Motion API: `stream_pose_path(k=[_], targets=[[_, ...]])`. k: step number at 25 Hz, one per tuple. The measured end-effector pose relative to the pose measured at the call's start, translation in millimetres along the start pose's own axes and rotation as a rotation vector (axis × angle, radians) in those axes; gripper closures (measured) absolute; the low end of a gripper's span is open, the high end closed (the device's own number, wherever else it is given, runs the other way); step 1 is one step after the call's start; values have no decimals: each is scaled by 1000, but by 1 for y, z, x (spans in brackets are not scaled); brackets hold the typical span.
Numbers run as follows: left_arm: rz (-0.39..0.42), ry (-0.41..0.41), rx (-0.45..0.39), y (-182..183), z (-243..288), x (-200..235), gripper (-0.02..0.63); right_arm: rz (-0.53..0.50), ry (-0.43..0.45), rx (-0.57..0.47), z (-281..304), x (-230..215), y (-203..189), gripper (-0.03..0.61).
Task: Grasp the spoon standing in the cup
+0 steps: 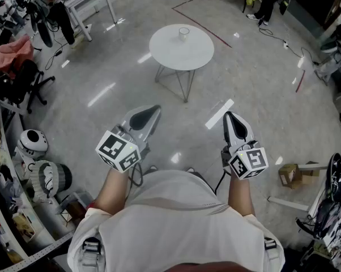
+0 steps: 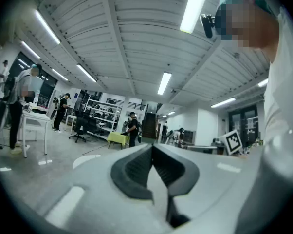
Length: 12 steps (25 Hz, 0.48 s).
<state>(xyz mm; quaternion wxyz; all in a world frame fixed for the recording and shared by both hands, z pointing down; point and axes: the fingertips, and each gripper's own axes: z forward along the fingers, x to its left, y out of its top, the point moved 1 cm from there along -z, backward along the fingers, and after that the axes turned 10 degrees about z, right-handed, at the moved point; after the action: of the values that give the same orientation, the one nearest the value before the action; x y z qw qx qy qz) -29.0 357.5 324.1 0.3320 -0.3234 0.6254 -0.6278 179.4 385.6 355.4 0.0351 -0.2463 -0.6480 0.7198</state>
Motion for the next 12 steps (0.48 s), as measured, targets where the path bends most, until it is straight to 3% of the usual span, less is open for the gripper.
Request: stream_pose_path(k=[12], targets=[[-5, 0, -7, 0, 4, -10, 612, -6, -20, 17, -9, -10, 2, 572]])
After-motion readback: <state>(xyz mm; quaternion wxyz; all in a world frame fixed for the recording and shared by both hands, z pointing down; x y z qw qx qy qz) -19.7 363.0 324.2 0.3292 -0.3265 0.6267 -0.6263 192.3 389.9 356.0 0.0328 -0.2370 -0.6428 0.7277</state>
